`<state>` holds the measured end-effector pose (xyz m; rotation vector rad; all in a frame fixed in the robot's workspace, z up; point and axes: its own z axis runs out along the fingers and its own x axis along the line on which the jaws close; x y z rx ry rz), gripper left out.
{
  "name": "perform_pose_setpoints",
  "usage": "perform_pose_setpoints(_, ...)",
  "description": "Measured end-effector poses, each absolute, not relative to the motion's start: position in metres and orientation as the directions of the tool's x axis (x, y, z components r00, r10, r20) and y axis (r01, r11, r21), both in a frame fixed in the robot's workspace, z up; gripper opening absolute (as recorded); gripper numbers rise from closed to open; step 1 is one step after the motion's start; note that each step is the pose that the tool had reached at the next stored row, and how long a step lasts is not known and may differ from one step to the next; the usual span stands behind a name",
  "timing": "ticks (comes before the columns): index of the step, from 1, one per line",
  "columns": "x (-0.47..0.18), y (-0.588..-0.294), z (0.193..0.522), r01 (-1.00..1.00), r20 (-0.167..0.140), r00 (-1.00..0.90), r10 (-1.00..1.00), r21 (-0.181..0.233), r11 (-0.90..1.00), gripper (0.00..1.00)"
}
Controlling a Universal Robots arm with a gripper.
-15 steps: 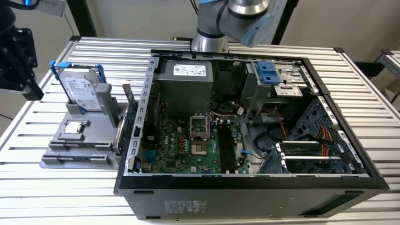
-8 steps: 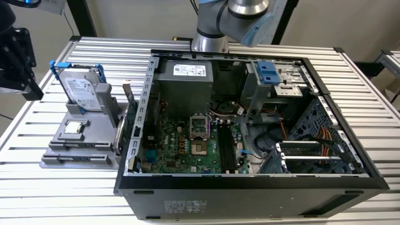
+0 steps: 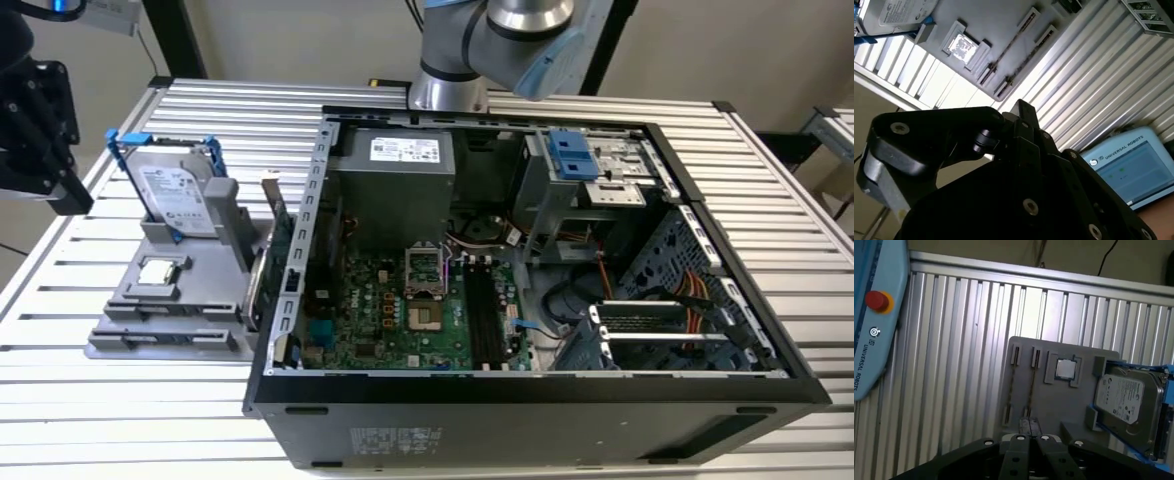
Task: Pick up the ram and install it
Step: 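Pick up the ram and move it above insertion slot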
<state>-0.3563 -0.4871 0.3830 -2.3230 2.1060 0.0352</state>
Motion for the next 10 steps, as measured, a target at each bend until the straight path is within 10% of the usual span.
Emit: perform_pose_setpoints(10,-0.3563,-0.4887,0.3820,-1.000,-0.021,0.017,-1.000,0.011,-0.017,0.00)
